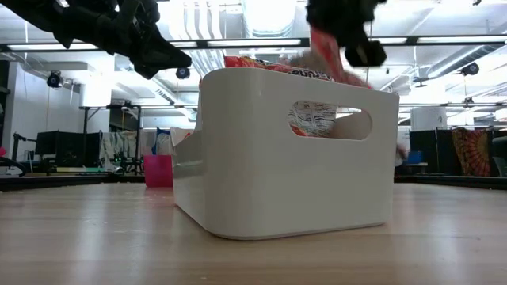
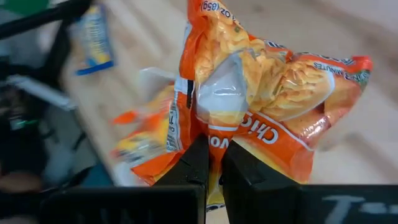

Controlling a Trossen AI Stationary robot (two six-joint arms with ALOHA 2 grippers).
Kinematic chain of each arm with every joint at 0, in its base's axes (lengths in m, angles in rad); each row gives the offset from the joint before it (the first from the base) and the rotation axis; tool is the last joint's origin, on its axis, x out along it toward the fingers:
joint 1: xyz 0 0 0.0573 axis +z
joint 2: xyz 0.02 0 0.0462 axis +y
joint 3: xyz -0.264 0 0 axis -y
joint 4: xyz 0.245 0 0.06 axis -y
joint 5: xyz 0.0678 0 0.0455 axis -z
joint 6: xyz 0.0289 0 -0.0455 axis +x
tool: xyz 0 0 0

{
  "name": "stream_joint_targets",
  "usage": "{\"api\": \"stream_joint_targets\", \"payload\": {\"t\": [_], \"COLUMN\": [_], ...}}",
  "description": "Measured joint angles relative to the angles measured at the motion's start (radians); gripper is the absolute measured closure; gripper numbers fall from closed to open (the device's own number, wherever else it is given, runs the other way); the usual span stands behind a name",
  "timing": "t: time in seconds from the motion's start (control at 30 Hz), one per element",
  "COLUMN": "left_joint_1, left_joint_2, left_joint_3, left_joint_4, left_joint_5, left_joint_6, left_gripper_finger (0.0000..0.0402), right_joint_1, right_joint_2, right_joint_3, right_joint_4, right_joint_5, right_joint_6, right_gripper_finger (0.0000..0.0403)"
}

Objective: Sort Maruchan noodles
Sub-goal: Put the orange noodle pack into the white bin

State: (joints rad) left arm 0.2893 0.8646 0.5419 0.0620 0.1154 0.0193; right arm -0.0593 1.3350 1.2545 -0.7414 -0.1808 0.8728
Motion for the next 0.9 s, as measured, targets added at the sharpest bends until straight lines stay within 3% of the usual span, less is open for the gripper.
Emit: {"api": "stream_joint_targets", "payload": {"t": [0.2, 0.43, 0.67, 0.9], "left_joint_1": [0.000, 0.000, 0.000, -0.014], "left_joint_2": [0.000, 0.001, 0.001, 0.002], "left_joint_3": [0.000, 0.000, 0.000, 0.000], "left_joint_4": [0.003, 0.004, 0.001, -0.027], "left_joint_5": [0.000, 0.000, 0.000, 0.000], "left_joint_6": [-0.003, -0.012, -0.054, -0.132], "left_gripper_finger": [0.0364, 0.0364, 0.0364, 0.0364], "right_joint_1": [0.150, 0.363, 0.543, 0.584], "right_joint_2": [0.007, 0.010, 0.010, 0.012], "right_joint_3": [0.090, 0.094, 0.084, 0.043], "right_joint_4": [0.020, 0.155, 0.172, 0.177], "right_joint_5": [-0.060, -0.032, 0.383, 0.633], "right_joint_6": [0.081, 0.278, 0.289, 0.240], "right_gripper_finger": [0.0390, 0.0390, 0.0391, 0.0391]}}
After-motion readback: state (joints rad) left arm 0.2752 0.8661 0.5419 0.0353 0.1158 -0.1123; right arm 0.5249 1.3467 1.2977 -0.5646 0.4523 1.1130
